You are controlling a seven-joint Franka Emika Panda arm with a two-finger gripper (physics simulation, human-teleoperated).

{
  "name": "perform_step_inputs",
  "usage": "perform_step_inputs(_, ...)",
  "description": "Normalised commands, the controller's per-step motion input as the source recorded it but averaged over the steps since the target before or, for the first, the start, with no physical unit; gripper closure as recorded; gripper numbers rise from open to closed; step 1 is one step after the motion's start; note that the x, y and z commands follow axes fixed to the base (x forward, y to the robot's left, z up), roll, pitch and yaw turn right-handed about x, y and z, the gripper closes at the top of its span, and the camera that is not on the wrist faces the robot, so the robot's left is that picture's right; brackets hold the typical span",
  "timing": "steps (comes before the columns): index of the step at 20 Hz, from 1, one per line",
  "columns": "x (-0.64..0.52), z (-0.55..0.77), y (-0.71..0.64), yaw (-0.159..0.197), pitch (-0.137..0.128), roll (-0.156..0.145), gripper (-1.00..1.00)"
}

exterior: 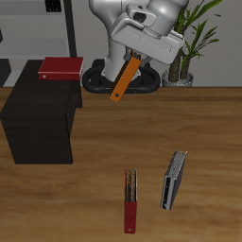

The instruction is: Place the left red book flat on top of the shelf and place the orange book flat on top of the shelf

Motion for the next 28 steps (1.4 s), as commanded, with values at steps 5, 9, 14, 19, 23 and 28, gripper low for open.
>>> perform_step_inputs(5, 0.09, 0.27, -0.3, 0.012, 0.0, -0.089, 1.0)
perform_step_inputs(9, 0.07, 0.25, -0.22, 0.012, -0.037, -0.06, 1.0)
perform_step_inputs(14, 0.05, 0.11, -0.18, 0.02, -0.021, -0.05, 1.0)
perform_step_inputs(19, 0.03, 0.11, -0.33, -0.001, -0.014, -0.058, 1.0)
perform_step_inputs(23, 0.04, 0.07, -0.36, 0.023, -0.011, -0.077, 1.0)
perform_step_inputs(28, 0.04, 0.05, -0.48, 0.01, 0.0, -0.066, 1.0)
